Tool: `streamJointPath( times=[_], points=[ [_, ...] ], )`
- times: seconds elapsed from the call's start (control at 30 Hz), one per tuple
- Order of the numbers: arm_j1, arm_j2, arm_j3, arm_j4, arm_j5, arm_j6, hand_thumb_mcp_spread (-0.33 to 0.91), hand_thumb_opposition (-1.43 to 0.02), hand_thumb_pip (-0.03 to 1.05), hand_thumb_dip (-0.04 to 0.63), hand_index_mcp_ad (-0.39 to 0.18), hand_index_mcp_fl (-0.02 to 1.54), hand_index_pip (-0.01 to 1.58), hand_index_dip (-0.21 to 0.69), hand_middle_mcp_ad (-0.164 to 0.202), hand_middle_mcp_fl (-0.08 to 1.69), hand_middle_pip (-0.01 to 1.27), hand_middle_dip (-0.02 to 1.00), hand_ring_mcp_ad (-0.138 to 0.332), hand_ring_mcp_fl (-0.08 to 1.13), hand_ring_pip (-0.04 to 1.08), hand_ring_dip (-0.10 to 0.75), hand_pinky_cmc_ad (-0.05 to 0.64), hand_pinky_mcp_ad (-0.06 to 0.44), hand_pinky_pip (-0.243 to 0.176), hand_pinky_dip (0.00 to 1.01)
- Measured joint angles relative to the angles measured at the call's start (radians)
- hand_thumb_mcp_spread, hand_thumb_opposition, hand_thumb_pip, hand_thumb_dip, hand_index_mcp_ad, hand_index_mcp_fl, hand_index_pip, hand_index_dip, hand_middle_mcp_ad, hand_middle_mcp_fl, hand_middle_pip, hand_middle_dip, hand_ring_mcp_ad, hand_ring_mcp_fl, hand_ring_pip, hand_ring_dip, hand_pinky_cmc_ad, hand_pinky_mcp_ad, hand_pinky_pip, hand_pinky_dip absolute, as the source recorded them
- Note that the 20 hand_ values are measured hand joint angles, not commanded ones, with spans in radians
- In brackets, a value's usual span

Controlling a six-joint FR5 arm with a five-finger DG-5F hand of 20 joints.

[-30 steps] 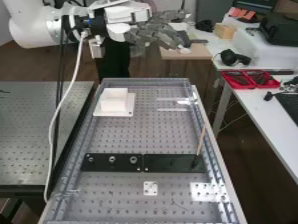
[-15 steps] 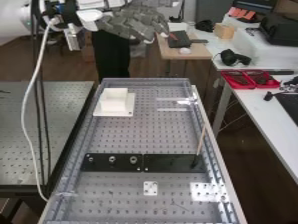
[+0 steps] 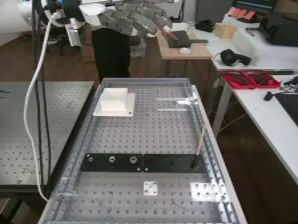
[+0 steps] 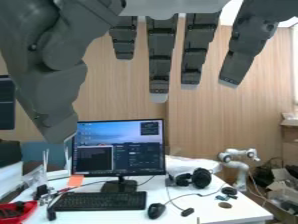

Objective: Grab the pcb board and place it in the clear container

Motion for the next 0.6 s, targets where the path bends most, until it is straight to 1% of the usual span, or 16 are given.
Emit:
streamJointPath(
  times=[0.1, 0.2, 0.23, 0.3, 0.37, 0.5, 0.6],
  points=[
    [0.001, -0.002, 0.006, -0.006, 0.000, -0.004, 0.29, -0.73, 0.53, 0.208, -0.106, 0.03, 0.08, 0.096, 0.052, 0.28, 0.17, 0.71, 0.113, 0.16, 0.17, 0.489, 0.379, 0.328, -0.094, 0.60],
    [0.002, -0.004, 0.011, -0.015, 0.004, -0.008, 0.29, -0.73, 0.53, 0.208, -0.106, 0.04, 0.09, 0.101, 0.052, 0.28, 0.17, 0.71, 0.122, 0.16, 0.17, 0.489, 0.382, 0.328, -0.094, 0.60],
    [0.003, -0.004, 0.013, -0.018, 0.005, -0.009, 0.29, -0.73, 0.53, 0.208, -0.108, 0.04, 0.09, 0.101, 0.063, 0.28, 0.17, 0.71, 0.119, 0.16, 0.17, 0.489, 0.382, 0.328, -0.094, 0.60],
    [0.004, -0.004, 0.015, -0.019, 0.006, -0.008, 0.29, -0.73, 0.53, 0.208, -0.108, 0.04, 0.09, 0.113, 0.063, 0.27, 0.16, 0.71, 0.119, 0.16, 0.17, 0.489, 0.379, 0.328, -0.094, 0.60],
    [0.004, -0.003, 0.015, -0.019, 0.007, -0.008, 0.29, -0.73, 0.53, 0.190, -0.108, 0.04, 0.09, 0.113, 0.063, 0.27, 0.16, 0.71, 0.120, 0.16, 0.17, 0.489, 0.379, 0.328, -0.094, 0.60],
    [0.006, -0.001, 0.017, -0.020, 0.007, -0.010, 0.29, -0.73, 0.52, 0.190, -0.106, 0.05, 0.09, 0.113, 0.063, 0.28, 0.16, 0.71, 0.117, 0.16, 0.17, 0.489, 0.379, 0.328, -0.093, 0.60],
    [0.007, 0.004, 0.016, -0.017, 0.007, -0.013, 0.29, -0.73, 0.51, 0.190, -0.105, 0.06, 0.08, 0.110, 0.063, 0.28, 0.16, 0.71, 0.122, 0.16, 0.17, 0.489, 0.393, 0.328, -0.093, 0.60]
  ],
)
